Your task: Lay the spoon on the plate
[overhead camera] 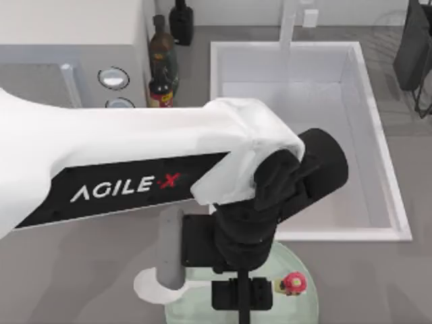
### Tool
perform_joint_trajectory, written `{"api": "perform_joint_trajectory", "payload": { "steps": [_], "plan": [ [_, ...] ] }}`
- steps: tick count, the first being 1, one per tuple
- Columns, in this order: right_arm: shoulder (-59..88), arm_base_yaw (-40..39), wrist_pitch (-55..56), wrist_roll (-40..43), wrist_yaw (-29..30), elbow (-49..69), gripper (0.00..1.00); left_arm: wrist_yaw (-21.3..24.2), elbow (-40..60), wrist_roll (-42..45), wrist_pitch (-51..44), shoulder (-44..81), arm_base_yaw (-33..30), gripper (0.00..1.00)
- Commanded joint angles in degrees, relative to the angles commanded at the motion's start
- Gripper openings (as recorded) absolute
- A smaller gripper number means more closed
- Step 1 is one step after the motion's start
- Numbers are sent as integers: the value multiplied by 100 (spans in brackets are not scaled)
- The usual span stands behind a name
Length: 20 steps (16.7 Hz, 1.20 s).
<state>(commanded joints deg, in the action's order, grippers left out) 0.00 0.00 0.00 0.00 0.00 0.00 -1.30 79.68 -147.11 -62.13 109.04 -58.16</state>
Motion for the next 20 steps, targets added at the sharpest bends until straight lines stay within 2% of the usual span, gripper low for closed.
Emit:
{"api": "perform_joint_trajectory", "payload": {
  "steps": [14, 20],
  "plan": [
    [0, 0, 0, 0, 0, 0, 100, -449, 365, -51, 1190, -6, -82, 0],
    [0, 0, 0, 0, 0, 0, 100, -420, 215, -11, 1401, -79, -8, 0]
  ]
}}
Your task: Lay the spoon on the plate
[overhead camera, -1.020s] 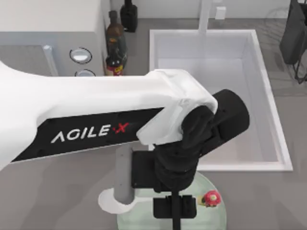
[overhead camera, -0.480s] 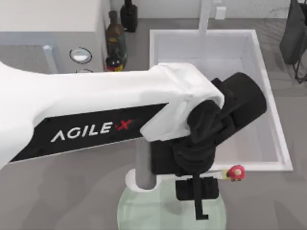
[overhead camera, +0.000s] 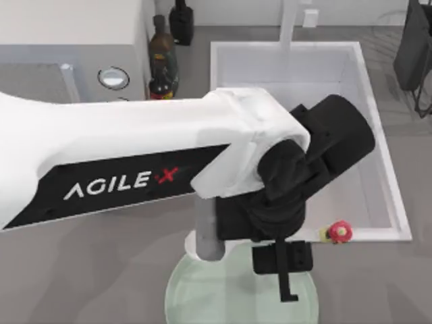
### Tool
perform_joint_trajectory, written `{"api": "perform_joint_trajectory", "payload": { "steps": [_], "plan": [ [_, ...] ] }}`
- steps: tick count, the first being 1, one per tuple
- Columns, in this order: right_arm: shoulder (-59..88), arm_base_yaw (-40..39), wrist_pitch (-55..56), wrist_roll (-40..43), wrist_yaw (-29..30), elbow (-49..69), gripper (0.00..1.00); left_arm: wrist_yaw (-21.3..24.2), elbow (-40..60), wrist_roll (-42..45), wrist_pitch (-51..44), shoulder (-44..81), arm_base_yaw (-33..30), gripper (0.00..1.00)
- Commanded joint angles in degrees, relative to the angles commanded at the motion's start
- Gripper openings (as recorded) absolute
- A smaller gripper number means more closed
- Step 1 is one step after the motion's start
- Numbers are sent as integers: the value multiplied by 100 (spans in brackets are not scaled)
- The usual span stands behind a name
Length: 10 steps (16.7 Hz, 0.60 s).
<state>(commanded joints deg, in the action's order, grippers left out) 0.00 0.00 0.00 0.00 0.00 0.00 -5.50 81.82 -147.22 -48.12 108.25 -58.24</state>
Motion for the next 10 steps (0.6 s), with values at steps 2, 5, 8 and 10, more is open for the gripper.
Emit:
{"api": "perform_joint_trajectory", "payload": {
  "steps": [2, 5, 8, 10],
  "plan": [
    [0, 0, 0, 0, 0, 0, 100, 67, -104, -1, -52, 7, 7, 0],
    [0, 0, 0, 0, 0, 0, 100, 205, -312, -17, -209, 86, -1, 0],
    [0, 0, 0, 0, 0, 0, 100, 343, -569, -18, -373, 240, -14, 0],
    [0, 0, 0, 0, 0, 0, 100, 407, -744, -6, -434, 388, -19, 0]
  ]
}}
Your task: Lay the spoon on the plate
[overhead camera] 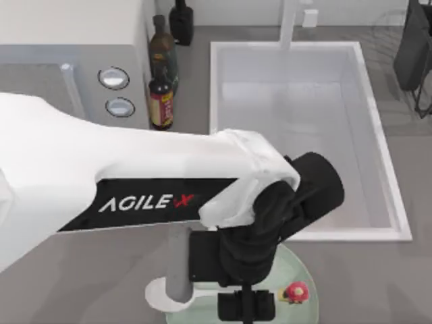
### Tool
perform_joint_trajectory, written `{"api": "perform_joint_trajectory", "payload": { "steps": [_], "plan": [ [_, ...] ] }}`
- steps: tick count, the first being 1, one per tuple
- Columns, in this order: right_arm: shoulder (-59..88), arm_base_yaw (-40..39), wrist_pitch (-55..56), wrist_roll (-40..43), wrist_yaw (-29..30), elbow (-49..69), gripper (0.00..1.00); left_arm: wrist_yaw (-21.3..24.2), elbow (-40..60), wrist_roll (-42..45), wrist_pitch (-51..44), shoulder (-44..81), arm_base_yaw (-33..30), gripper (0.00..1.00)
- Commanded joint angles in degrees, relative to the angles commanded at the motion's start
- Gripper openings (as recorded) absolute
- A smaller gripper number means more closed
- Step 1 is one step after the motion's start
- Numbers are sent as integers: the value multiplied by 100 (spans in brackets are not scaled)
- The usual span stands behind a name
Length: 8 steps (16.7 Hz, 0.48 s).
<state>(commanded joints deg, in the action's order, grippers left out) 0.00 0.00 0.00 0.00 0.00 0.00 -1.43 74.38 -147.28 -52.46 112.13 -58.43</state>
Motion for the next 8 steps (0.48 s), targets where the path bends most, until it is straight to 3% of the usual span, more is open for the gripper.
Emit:
{"api": "perform_joint_trajectory", "payload": {
  "steps": [6, 8],
  "plan": [
    [0, 0, 0, 0, 0, 0, 100, 20, -59, 7, -5, 59, 0, 0],
    [0, 0, 0, 0, 0, 0, 100, 20, -59, 7, -5, 59, 0, 15]
  ]
}}
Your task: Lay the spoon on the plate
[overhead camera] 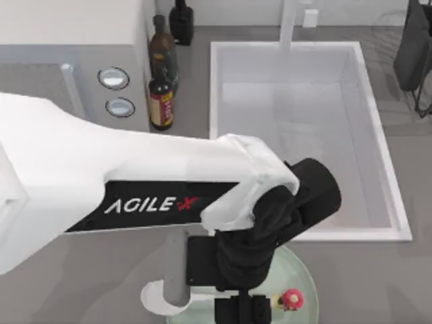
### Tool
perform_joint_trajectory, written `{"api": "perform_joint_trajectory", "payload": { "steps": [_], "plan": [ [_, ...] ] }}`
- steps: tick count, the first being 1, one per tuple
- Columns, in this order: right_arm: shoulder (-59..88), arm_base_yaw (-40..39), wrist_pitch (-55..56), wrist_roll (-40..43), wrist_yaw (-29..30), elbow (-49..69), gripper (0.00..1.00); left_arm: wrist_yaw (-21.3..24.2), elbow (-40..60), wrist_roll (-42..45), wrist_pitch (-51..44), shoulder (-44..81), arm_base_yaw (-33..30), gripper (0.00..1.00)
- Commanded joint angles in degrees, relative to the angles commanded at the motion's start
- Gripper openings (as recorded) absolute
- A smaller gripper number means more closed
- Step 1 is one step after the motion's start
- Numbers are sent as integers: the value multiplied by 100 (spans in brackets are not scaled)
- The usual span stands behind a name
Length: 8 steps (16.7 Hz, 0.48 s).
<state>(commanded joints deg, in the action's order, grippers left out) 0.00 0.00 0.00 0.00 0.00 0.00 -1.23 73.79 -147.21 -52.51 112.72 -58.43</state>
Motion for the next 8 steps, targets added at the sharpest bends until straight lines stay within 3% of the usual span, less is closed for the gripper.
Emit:
{"api": "perform_joint_trajectory", "payload": {
  "steps": [8],
  "plan": [
    [0, 0, 0, 0, 0, 0, 100, 0, 0, 0, 0, 0, 0, 75]
  ]
}}
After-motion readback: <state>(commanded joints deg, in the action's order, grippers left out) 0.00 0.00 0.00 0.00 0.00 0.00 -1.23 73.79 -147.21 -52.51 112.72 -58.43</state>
